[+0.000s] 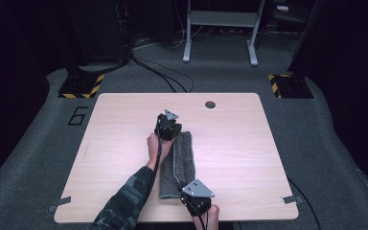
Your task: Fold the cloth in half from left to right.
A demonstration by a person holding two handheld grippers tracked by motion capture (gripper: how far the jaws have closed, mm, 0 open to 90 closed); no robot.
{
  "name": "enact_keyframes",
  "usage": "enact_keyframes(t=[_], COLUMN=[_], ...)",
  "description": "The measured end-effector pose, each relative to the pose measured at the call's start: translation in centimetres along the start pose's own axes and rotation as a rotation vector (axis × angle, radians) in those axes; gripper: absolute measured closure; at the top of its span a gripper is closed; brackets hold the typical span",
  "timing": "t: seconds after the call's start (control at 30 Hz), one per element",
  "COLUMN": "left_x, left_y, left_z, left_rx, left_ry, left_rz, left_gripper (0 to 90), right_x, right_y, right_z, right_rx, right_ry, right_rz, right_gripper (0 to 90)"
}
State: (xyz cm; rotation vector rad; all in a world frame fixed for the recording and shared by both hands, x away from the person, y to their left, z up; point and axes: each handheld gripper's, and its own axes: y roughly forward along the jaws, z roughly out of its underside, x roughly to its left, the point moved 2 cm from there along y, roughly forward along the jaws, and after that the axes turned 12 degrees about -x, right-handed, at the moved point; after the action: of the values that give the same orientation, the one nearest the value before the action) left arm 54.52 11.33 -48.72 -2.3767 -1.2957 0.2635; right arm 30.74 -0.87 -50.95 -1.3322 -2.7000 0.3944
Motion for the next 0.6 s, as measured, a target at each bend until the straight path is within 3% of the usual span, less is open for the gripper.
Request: enact_keyframes(t=[0.03,0.1,0.13,0.2,0.23,0.37,0.6], left_x=[0.0,0.1,0.2,0.2,0.3,0.8,2.2], left_y=[0.3,0.2,0.1,-0.5,-1.1,-1.9,-2.8], left_z=[0.2,0.3,0.3,0.1,-0.1,0.2,2.2], left_rx=[0.008,0.008,-0.008,-0.043,-0.050,-0.048,0.013], left_ry=[-0.014,-0.029,-0.044,-0.062,-0.044,-0.040,-0.030], left_rz=[-0.003,0.007,0.008,0.013,0.016,0.012,0.013], left_gripper=[63.4,49.9,49.9,37.7,35.5,31.1,28.9], right_x=[-0.3,-0.6,-0.6,-1.2,-1.4,-2.4,-3.9], right_y=[-0.1,-0.2,-0.2,-0.4,-0.5,-1.2,-2.7], right_z=[0.4,0.9,0.9,1.8,2.0,2.6,3.1], right_rx=[0.011,0.026,0.026,0.055,0.064,0.078,0.096], right_ry=[0.005,0.009,0.009,0.016,0.008,0.031,0.062], right_rz=[0.004,0.014,0.014,0.019,0.027,0.049,0.087], right_gripper=[85.1,84.5,84.5,82.7,81.9,77.3,63.6])
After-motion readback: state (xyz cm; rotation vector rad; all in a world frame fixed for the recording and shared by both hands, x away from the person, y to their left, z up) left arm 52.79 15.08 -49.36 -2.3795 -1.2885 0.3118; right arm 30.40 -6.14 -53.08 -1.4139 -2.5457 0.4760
